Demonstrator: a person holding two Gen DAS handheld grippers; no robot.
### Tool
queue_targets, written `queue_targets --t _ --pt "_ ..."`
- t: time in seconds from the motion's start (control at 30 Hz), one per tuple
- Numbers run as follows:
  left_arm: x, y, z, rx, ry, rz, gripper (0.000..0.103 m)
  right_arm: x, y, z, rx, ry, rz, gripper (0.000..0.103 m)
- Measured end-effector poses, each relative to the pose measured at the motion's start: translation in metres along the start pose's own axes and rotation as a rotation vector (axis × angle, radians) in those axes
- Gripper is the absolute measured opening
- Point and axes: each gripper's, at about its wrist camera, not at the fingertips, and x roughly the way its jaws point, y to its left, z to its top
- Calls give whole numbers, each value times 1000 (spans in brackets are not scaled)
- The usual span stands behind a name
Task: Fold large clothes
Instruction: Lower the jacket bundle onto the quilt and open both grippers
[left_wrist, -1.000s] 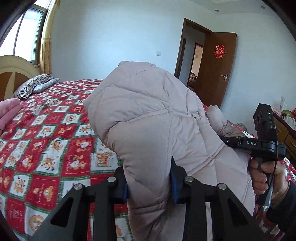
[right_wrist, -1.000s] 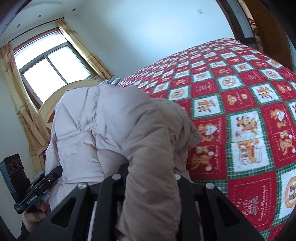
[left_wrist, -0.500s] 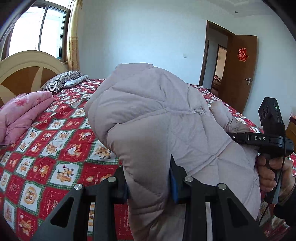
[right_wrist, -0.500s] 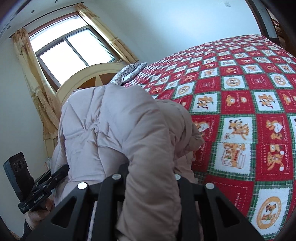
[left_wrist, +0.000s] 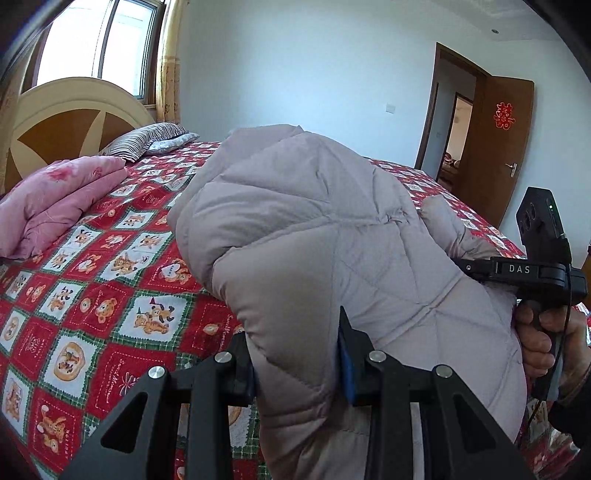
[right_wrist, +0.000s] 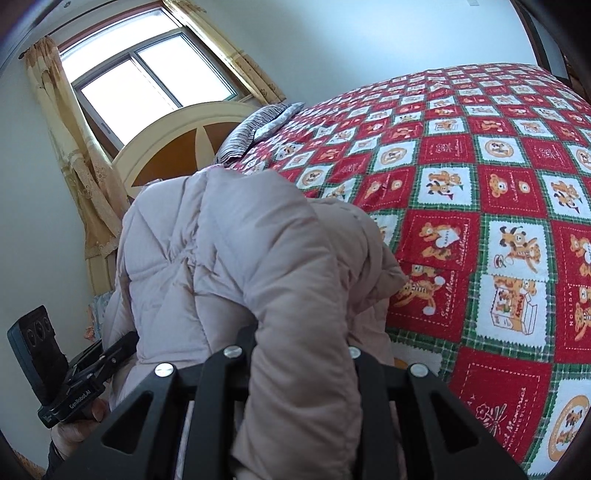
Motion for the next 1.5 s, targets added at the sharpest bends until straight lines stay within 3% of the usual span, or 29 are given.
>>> queue_targets --t 0.07,0.13,0.33,0.53,0.67,0.93,1.07,1.23,1.5 --pt "3 1 -4 5 6 21 42 6 -1 0 6 14 0 23" --pt "7 3 -8 9 17 51 55 11 -3 -1 11 25 -2 24" --pt "15 16 -21 8 19 125 82 23 -5 -6 20 42 -9 31" --pt "19 24 -27 -13 2 160 97 29 -9 -8 39 48 -25 43" --pt "25 31 -31 -68 2 143 101 32 -18 -10 64 51 -32 48" --pt "33 29 -34 -86 -8 140 102 40 -35 -10 115 82 -72 68" --pt "30 28 -33 -97 -1 161 102 35 -35 -9 118 78 -87 70" --pt "8 13 -25 -33 -3 222 102 10 -23 -8 84 12 -121 73" --pt "-71 -22 -12 -18 -144 195 102 -63 21 -16 -7 -133 -224 75"
